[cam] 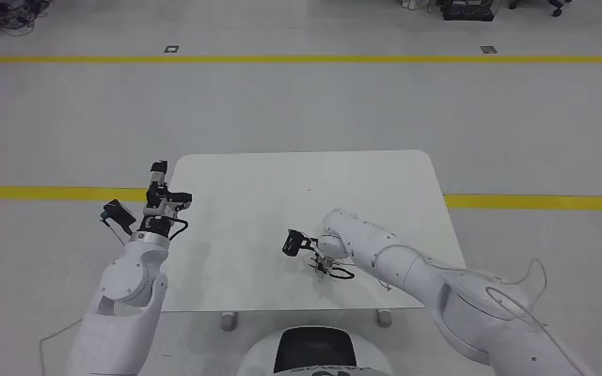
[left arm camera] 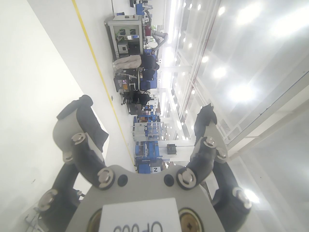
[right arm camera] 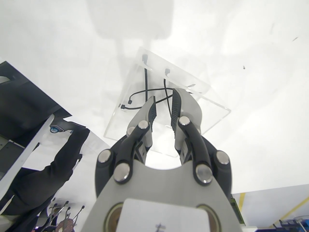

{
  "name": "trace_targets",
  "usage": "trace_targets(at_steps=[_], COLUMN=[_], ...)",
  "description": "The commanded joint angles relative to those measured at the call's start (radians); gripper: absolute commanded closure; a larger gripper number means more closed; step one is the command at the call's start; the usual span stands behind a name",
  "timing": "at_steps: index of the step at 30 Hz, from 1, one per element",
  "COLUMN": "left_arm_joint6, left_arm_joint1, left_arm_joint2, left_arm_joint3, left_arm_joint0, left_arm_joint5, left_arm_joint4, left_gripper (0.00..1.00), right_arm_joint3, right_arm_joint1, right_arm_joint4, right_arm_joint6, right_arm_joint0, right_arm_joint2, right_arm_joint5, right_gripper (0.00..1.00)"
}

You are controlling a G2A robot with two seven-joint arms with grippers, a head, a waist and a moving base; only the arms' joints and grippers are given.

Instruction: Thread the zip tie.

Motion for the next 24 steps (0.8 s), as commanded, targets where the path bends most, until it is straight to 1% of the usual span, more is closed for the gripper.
trace_targets(at_steps=[1, 5, 8, 10, 11, 12, 19, 24], left_arm_joint6=[0.000, 0.000, 0.000, 0.000, 0.000, 0.000, 0.000, 0.000], left_arm_joint1=[0.000, 0.000, 0.000, 0.000, 0.000, 0.000, 0.000, 0.000], left_arm_joint2=[0.000, 0.000, 0.000, 0.000, 0.000, 0.000, 0.000, 0.000], left_arm_joint3=[0.000, 0.000, 0.000, 0.000, 0.000, 0.000, 0.000, 0.000], left_arm_joint0=[0.000, 0.000, 0.000, 0.000, 0.000, 0.000, 0.000, 0.000], left_arm_joint5=[0.000, 0.000, 0.000, 0.000, 0.000, 0.000, 0.000, 0.000], left_arm_joint4=[0.000, 0.000, 0.000, 0.000, 0.000, 0.000, 0.000, 0.000], left_gripper=[0.00, 0.00, 0.00, 0.00, 0.00, 0.00, 0.00, 0.00], right_arm_joint3=[0.008, 0.022, 0.031, 0.035, 0.039, 0.041, 0.046, 0.034], right_arm_joint1=[-0.004, -0.012, -0.018, -0.020, -0.022, -0.023, -0.028, -0.026], right_arm_joint4=[0.000, 0.000, 0.000, 0.001, 0.001, 0.001, -0.004, -0.011], right_arm_joint6=[0.002, 0.001, 0.001, 0.000, -0.001, -0.002, -0.006, -0.004], right_arm_joint0=[0.000, 0.001, 0.001, 0.001, 0.001, 0.001, 0.002, 0.007], right_arm_joint2=[0.000, 0.000, 0.000, 0.000, 0.000, 0.000, 0.000, 0.000], right_arm_joint5=[0.000, 0.000, 0.000, 0.000, 0.000, 0.000, 0.000, 0.000], right_gripper=[0.84, 0.83, 0.87, 0.92, 0.97, 1.00, 1.00, 1.00])
